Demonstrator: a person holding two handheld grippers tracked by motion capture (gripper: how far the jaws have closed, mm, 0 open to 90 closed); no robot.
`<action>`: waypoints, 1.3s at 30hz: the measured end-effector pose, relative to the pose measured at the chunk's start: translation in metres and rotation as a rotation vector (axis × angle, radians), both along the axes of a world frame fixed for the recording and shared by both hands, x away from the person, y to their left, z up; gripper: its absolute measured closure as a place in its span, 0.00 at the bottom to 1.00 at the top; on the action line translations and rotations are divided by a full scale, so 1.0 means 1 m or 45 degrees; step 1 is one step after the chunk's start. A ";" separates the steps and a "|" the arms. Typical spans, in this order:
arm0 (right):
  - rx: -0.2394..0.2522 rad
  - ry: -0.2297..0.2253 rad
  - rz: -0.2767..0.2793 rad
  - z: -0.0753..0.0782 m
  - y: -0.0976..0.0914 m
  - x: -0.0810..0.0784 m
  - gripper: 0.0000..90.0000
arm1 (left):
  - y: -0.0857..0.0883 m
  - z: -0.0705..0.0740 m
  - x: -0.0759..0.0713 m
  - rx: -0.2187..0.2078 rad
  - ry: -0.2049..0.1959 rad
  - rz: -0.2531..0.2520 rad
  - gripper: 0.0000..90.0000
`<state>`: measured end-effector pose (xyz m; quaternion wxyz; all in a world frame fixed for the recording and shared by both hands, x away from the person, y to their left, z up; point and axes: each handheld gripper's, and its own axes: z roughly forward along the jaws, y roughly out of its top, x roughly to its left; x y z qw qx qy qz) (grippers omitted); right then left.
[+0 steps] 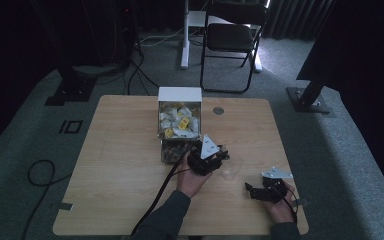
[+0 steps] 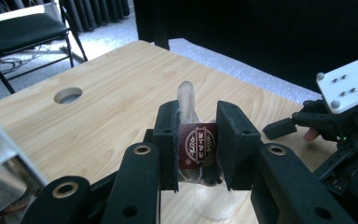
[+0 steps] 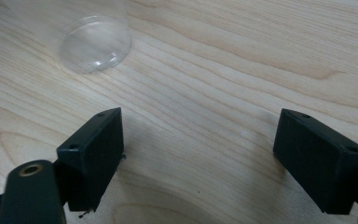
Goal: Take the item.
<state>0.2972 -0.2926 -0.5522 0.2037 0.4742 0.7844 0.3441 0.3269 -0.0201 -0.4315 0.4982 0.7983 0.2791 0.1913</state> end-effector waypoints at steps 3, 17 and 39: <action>-0.001 0.003 0.003 0.000 0.000 0.000 0.17 | -0.003 0.001 0.001 0.002 0.001 -0.006 0.79; -0.001 0.004 0.003 0.000 0.000 0.000 0.17 | -0.020 -0.001 0.005 0.012 0.013 -0.031 0.79; -0.002 0.006 0.009 0.000 0.000 0.000 0.16 | -0.034 -0.009 0.008 0.024 0.049 -0.087 0.47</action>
